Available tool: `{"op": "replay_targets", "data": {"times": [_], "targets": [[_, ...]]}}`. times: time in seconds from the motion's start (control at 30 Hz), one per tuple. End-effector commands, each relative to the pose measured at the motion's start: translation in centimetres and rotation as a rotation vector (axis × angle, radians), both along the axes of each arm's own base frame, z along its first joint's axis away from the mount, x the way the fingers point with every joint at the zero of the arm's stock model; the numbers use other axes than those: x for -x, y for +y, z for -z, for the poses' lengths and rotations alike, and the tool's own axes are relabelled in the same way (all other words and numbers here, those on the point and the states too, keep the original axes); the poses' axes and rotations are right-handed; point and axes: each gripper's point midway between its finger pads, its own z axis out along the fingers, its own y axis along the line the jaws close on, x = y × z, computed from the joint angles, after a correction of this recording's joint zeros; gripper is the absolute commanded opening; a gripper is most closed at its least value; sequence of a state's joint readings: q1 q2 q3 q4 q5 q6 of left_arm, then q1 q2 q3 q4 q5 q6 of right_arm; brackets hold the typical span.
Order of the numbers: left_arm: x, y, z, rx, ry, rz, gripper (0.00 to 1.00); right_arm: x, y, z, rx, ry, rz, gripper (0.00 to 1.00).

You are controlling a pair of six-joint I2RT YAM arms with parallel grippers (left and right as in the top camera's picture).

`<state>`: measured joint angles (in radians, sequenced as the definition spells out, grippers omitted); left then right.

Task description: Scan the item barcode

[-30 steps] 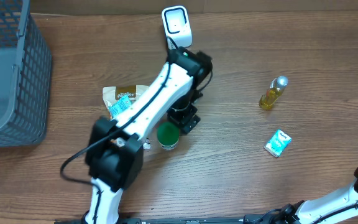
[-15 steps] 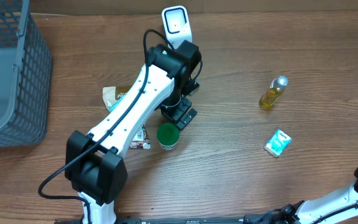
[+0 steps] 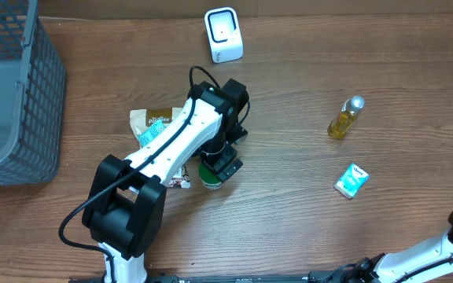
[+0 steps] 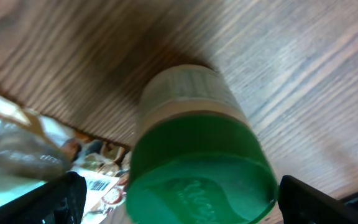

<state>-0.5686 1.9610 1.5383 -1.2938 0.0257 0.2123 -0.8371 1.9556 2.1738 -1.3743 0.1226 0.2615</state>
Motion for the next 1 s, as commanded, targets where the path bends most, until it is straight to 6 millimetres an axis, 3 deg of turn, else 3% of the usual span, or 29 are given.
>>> {"op": "replay_targets", "data": {"times": [0.0,0.17,0.33,0.4,0.47,0.63,0.7,0.83,0.97], "targets": [[1.0,-1.4,0.4,0.096,0.046,0.058,1.0,0.1,-0.1,-1.0,0.024,-0.014,0.004,1.0],[1.1,-1.6,1.6,0.112,0.044,0.038,0.96,0.1,-0.1,-1.0,0.024,-0.014,0.004,1.0],[1.1,-1.4,1.8,0.095,0.04,-0.005,0.73,0.1,-0.1,-1.0,0.024,-0.014,0.004,1.0],[0.8,-1.6,1.8,0.098,0.028,-0.04,0.7,0.1,-0.1,-1.0,0.024,-0.014,0.004,1.0],[0.4,-1.8,1.9,0.1,0.011,-0.101,0.63,0.1,-0.1,-1.0,0.024,-0.014,0.004,1.0],[-1.4,-2.9,2.0,0.12,-0.055,-0.332,0.57,0.1,-0.1,-1.0,0.024,-0.014,0.004,1.0],[-2.3,-2.8,2.1,0.102,-0.095,-0.446,0.57,0.1,-0.1,-1.0,0.024,-0.014,0.004,1.0],[-4.3,-0.6,2.1,-0.012,-0.24,-0.721,0.64,0.1,-0.1,-1.0,0.024,-0.014,0.004,1.0],[-5.5,0.1,1.9,-0.035,-0.321,-0.816,0.76,0.1,-0.1,-1.0,0.024,-0.014,0.004,1.0]]}}
